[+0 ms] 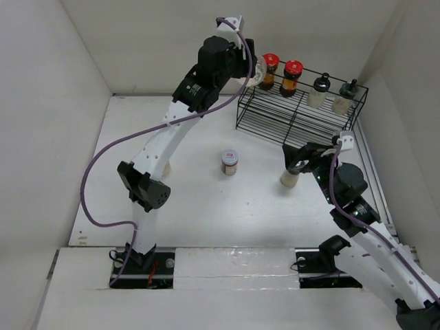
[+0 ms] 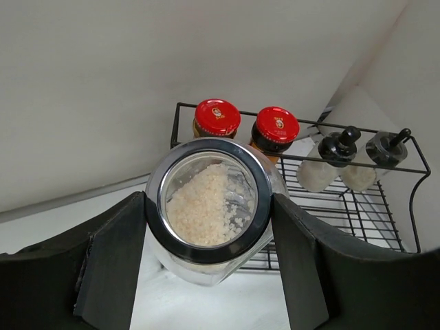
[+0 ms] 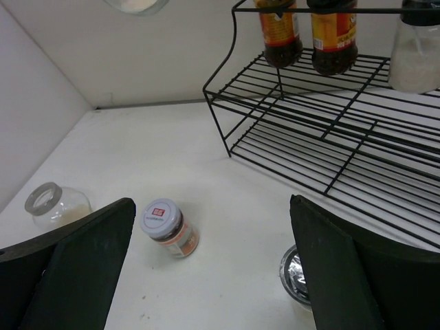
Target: Organize the condiment bottles
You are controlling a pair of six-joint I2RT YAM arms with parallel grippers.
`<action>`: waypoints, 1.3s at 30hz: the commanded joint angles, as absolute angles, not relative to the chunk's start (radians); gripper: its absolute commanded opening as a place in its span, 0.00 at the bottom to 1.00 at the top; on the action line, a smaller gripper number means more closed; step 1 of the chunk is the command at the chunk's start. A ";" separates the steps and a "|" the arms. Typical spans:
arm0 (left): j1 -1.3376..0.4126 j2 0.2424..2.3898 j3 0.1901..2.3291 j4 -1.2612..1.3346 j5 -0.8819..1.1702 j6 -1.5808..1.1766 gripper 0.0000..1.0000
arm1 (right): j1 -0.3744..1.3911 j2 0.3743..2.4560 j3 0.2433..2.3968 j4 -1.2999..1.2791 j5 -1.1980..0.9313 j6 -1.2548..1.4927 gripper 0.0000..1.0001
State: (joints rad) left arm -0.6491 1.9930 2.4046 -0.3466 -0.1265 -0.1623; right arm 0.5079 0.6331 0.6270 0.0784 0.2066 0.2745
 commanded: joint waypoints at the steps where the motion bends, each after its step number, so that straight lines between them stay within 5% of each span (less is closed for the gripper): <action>1: -0.641 2.043 2.465 -0.155 -0.043 -0.179 0.46 | 0.492 0.623 0.617 0.087 0.210 0.288 1.00; 39: -0.650 2.309 2.448 -0.028 -0.009 -0.015 0.47 | 0.445 0.713 0.597 0.118 0.140 0.298 1.00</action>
